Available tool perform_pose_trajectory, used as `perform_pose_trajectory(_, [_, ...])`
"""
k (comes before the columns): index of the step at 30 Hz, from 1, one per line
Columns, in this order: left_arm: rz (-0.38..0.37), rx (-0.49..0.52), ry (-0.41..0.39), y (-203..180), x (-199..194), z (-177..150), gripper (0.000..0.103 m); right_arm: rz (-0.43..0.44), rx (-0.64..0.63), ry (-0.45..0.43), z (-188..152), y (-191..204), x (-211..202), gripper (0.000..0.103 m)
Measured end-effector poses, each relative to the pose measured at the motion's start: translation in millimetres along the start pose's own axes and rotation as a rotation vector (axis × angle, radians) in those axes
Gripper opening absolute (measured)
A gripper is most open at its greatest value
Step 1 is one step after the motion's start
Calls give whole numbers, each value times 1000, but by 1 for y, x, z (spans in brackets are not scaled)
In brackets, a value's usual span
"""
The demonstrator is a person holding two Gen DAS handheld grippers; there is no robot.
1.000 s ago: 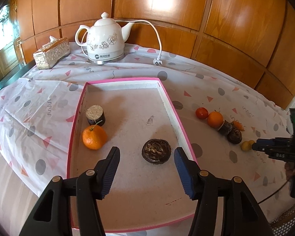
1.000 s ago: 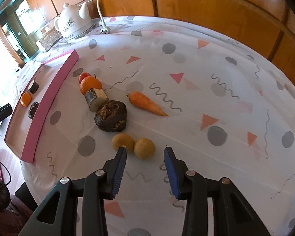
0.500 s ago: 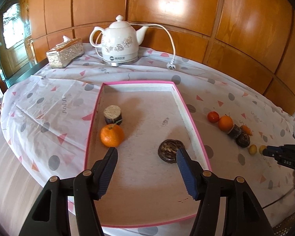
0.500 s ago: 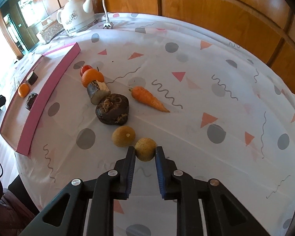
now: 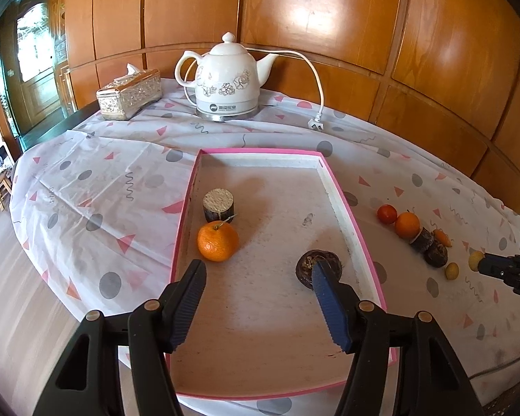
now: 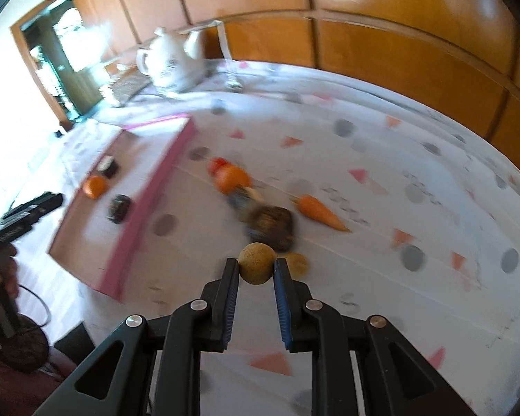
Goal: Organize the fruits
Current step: 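Carry the yellow potato into the pink tray and open the right gripper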
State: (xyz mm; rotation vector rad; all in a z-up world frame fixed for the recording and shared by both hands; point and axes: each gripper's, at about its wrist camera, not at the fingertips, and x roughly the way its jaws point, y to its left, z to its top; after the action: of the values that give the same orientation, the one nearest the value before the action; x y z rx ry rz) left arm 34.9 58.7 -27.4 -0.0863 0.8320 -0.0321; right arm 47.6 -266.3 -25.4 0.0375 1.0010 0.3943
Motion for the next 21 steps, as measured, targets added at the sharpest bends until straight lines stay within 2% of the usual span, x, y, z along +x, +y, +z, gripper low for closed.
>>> perform_pose_trajectory(6, [5,-34,-3,11,-1,0,67,114,-84,-14,15,55,8,20])
perform_pose_trajectory(12, [32,-86,-17,32,-4,1,68,213,-184,9,25,117,29,20])
perform_pose_trajectory(17, [69,-141,-16,56,-5,-3,68,248,-252,72,23,159,61,20])
perform_pose_trajectory(21, [86,-160,-13,67,-6,-6,68,235,-277,121,18,174,83,21])
